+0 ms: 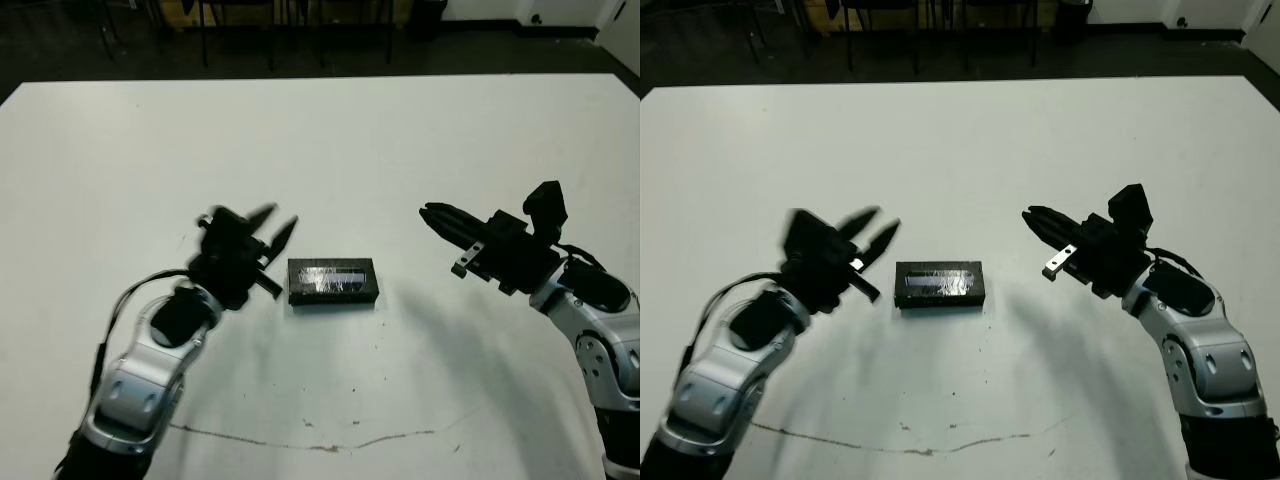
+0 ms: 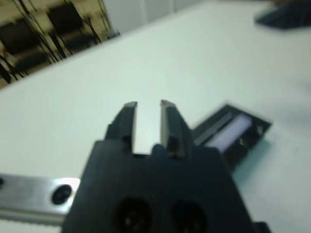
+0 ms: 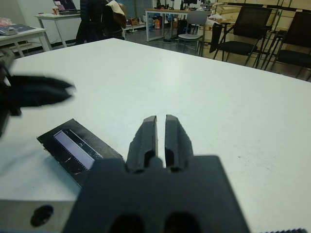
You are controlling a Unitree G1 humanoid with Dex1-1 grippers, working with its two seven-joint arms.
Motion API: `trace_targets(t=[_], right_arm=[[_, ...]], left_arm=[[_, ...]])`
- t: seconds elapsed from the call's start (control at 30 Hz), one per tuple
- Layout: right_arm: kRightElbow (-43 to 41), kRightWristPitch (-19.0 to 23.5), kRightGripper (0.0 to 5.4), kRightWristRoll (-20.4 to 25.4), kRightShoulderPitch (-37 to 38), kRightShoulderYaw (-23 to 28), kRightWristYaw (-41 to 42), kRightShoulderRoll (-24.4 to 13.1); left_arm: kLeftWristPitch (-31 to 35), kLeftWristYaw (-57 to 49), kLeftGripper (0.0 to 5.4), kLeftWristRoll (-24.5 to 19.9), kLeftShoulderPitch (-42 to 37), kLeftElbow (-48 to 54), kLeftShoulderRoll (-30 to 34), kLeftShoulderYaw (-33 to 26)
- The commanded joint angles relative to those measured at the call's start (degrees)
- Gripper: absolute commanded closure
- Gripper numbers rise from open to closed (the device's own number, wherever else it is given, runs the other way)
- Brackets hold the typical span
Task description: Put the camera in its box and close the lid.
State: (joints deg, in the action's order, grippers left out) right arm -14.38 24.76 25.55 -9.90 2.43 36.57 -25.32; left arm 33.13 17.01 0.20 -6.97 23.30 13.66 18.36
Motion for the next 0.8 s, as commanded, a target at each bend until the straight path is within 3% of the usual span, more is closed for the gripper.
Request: trace_targets(t=[0.03, 0.63, 0.8], right_arm=[[-0.69, 1.41, 5.40, -0.06, 1.26, 0.14, -0.69, -0.27], [-0.52, 1.81, 5.40, 0.60, 1.00, -0.21, -0.74, 0.11], [-0.34, 1.33, 5.40, 0.60, 1.58, -0.24, -1.03, 0.75]], left_arm=[[3.74, 1.48, 5.30, 2.33, -0.66, -2.62, 1.58, 3.64], [3.96, 3.26, 5.39, 8.22, 2.85, -9.19, 4.03, 9.10], [1.60, 3.64, 5.39, 6.61, 4.33, -10.18, 3.59, 6.31]])
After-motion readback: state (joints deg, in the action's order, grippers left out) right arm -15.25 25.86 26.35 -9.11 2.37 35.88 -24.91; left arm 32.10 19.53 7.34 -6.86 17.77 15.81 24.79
